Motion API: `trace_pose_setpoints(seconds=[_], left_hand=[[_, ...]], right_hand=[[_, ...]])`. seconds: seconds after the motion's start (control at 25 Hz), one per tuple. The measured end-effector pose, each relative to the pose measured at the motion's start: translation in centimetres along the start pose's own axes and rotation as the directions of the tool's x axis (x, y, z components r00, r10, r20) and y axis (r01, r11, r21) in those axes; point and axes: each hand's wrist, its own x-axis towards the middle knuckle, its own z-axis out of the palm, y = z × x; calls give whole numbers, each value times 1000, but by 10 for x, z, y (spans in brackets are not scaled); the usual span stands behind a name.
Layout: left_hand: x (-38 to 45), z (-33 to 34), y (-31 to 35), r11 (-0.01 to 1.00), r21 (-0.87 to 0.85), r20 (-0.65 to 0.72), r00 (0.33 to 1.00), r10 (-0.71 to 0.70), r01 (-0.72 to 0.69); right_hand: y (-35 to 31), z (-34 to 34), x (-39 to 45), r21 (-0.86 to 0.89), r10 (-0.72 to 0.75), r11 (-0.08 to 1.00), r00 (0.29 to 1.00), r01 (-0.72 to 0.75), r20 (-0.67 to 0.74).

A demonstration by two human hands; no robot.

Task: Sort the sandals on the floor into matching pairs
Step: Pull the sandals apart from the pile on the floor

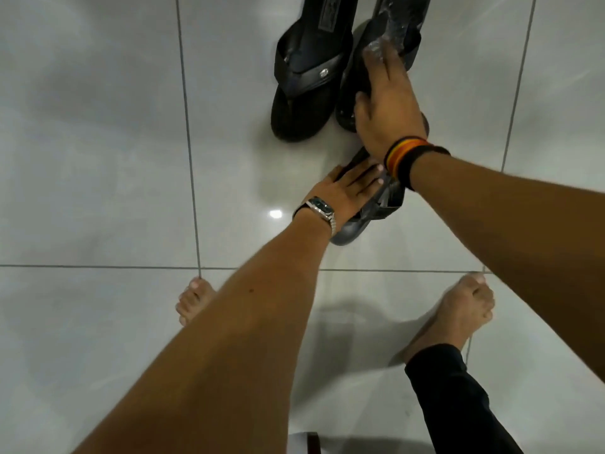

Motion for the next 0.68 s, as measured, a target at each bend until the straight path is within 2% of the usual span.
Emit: trace_pose_setpoints(seconds=[0.12,0.24,0.4,0.48,0.56,0.68], left_hand=[[-40,29,7,997,47,-19,998,-60,61],[-115,69,6,991,-9,21,991,-133,133],[-186,105,-20,911,-147,152,919,-364,385],[-193,102,-42,846,-247,169,880,-444,473],[-187,86,-70,798,-316,117,856,-503,512],[-163,53,-119,788,-299,76,836,-543,539]], right_hand=[[-25,5,10,-6,-32,999,997,33,66],[-47,16,7,-50,-63,996,984,72,169],[-71,42,24,-99,-85,988,954,118,286],[-82,57,40,-128,-14,990,958,53,286],[-83,65,48,-166,39,986,959,9,280],[-69,65,25,-209,-38,973,958,101,285]])
